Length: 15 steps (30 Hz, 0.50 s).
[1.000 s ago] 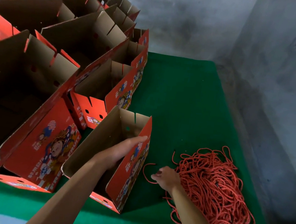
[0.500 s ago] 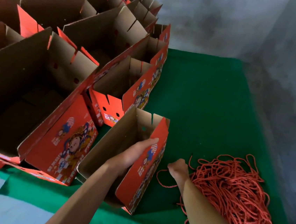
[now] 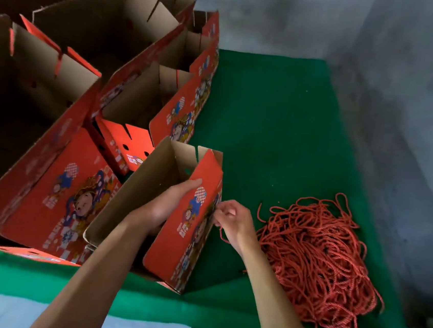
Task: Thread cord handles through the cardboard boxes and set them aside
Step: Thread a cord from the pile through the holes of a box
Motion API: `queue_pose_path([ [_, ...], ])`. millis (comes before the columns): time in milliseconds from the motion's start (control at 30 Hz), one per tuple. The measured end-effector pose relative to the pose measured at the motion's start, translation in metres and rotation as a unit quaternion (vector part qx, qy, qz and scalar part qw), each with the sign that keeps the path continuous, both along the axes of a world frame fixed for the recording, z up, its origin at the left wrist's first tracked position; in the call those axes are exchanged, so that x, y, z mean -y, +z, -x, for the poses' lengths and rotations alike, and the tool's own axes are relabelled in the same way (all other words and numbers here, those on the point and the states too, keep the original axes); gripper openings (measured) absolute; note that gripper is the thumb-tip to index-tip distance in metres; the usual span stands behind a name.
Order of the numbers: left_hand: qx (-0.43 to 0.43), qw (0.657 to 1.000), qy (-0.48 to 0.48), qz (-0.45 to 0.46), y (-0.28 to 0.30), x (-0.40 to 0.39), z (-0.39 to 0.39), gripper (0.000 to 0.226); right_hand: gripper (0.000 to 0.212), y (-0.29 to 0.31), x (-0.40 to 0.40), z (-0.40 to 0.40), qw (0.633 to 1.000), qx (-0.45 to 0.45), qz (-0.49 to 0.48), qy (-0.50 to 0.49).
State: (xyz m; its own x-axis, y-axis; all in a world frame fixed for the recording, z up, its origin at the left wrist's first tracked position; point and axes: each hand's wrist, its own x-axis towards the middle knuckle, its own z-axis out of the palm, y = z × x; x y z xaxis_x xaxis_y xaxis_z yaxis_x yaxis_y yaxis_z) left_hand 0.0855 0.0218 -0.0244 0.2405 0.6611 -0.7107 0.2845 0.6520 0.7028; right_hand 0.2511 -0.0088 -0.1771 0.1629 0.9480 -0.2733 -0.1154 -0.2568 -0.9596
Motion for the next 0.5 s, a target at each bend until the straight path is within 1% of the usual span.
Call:
queue_pose_path([
  [67,0.007,1.000,0.005,0.002,-0.004,-0.002,0.001,0.061,0.001,0.008,-0.001,-0.001,0.998,-0.049,-0.026,-0.002],
  [133,0.004,1.000,-0.002,0.000,-0.007,-0.005,0.001,0.060,0.006,0.015,-0.002,-0.003,0.998,-0.053,-0.044,-0.002],
  [200,-0.007,1.000,-0.015,-0.010,-0.009,-0.006,0.001,0.058,0.011,0.019,-0.003,-0.002,0.998,-0.037,-0.046,-0.015],
  [300,-0.018,0.999,-0.028,-0.014,-0.007,-0.010,0.001,0.055,0.013,0.025,-0.005,-0.003,0.998,-0.039,-0.036,-0.032],
  [400,-0.027,0.996,-0.082,0.012,-0.005,-0.009,0.002,0.051,0.015,0.028,-0.006,-0.004,0.999,-0.047,-0.014,-0.020],
  [500,-0.027,0.993,-0.119,-0.007,-0.004,-0.010,-0.002,0.056,0.013,0.034,-0.008,-0.004,0.999,-0.039,0.012,-0.005],
])
